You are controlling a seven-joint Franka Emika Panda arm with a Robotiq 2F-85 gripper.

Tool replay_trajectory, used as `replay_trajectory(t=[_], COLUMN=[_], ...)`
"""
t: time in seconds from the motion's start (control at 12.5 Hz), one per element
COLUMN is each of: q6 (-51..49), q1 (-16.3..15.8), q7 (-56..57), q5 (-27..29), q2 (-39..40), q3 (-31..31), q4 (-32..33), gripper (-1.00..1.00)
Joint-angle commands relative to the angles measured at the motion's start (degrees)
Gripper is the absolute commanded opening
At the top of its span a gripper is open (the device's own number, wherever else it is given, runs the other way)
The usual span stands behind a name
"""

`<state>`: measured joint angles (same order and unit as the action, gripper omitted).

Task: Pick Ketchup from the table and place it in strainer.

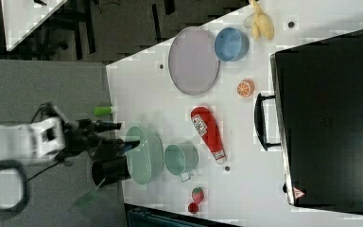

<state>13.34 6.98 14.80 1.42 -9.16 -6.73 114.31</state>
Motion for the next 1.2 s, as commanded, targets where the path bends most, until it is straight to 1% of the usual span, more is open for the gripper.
replay_trajectory(t=[0.08,0.24,0.32,0.48,0.8,1.2], q6=[7.22,13.5,16.57,22.6,32.66,38.78], q1=[0.03,0.02,0.01,0.01,-0.01,-0.4], q7=[21.51,33.39,37.42,41.51,41.65,41.64], q5=[0.02,-0.22,-0.24,-0.6,-0.76,-0.79], q2=[5.32,7.63,8.7,10.85,16.32,24.22], q3=[-2.48,-3.38,-3.6,-3.66,-4.18,-4.25], q4=[5.83,8.92,10.44,13.47,16.97,17.43], gripper=[1.0,1.0,1.0,1.0,1.0,1.0])
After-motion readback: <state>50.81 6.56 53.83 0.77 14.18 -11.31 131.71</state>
